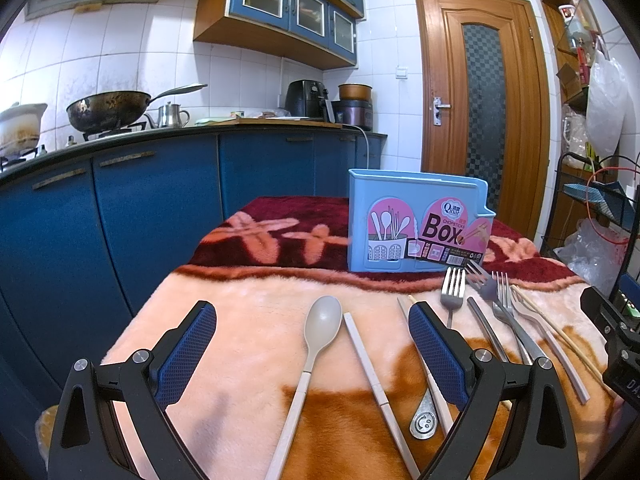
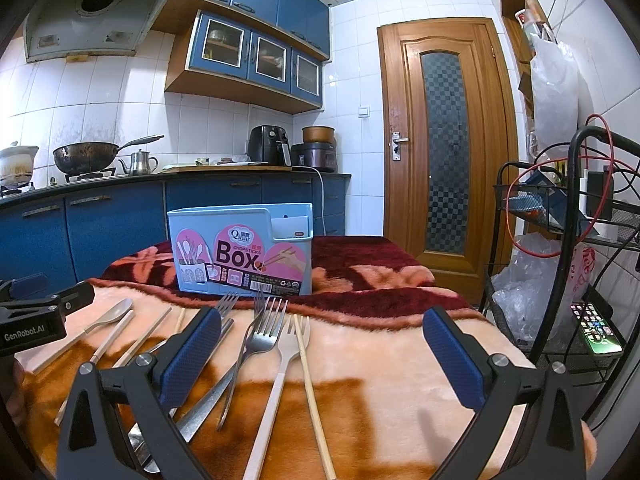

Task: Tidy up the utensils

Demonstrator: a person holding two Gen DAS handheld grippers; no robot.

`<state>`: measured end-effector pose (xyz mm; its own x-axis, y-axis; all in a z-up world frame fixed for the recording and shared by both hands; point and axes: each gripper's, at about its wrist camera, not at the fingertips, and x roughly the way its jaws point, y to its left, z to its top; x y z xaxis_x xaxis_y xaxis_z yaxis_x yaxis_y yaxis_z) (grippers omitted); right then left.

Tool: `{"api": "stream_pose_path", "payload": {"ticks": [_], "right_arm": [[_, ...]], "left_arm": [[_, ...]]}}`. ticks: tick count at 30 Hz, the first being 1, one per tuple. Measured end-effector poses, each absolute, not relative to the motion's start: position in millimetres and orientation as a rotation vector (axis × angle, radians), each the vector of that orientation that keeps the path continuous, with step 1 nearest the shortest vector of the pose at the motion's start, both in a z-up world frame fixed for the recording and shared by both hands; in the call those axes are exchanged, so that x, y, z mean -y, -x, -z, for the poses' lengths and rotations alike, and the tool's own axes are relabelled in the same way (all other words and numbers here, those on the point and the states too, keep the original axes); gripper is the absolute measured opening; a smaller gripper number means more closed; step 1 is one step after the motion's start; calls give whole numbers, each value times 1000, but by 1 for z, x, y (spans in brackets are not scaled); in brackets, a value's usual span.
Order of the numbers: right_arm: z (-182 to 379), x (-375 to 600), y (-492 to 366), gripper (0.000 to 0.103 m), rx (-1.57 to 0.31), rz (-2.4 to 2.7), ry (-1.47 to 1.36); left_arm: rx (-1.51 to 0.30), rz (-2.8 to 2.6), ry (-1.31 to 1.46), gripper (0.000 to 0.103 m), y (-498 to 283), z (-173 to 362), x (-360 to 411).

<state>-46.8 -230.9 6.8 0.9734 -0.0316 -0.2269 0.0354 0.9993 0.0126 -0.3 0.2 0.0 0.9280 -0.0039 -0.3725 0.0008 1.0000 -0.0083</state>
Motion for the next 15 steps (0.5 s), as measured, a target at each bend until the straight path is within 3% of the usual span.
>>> {"api": "stream_pose_path", "payload": {"ticks": [15], "right_arm": [[-14,245,24,103,-406,-17,-62]], "left_arm": [[-508,52,27,97,-14,-1,-8]]}}
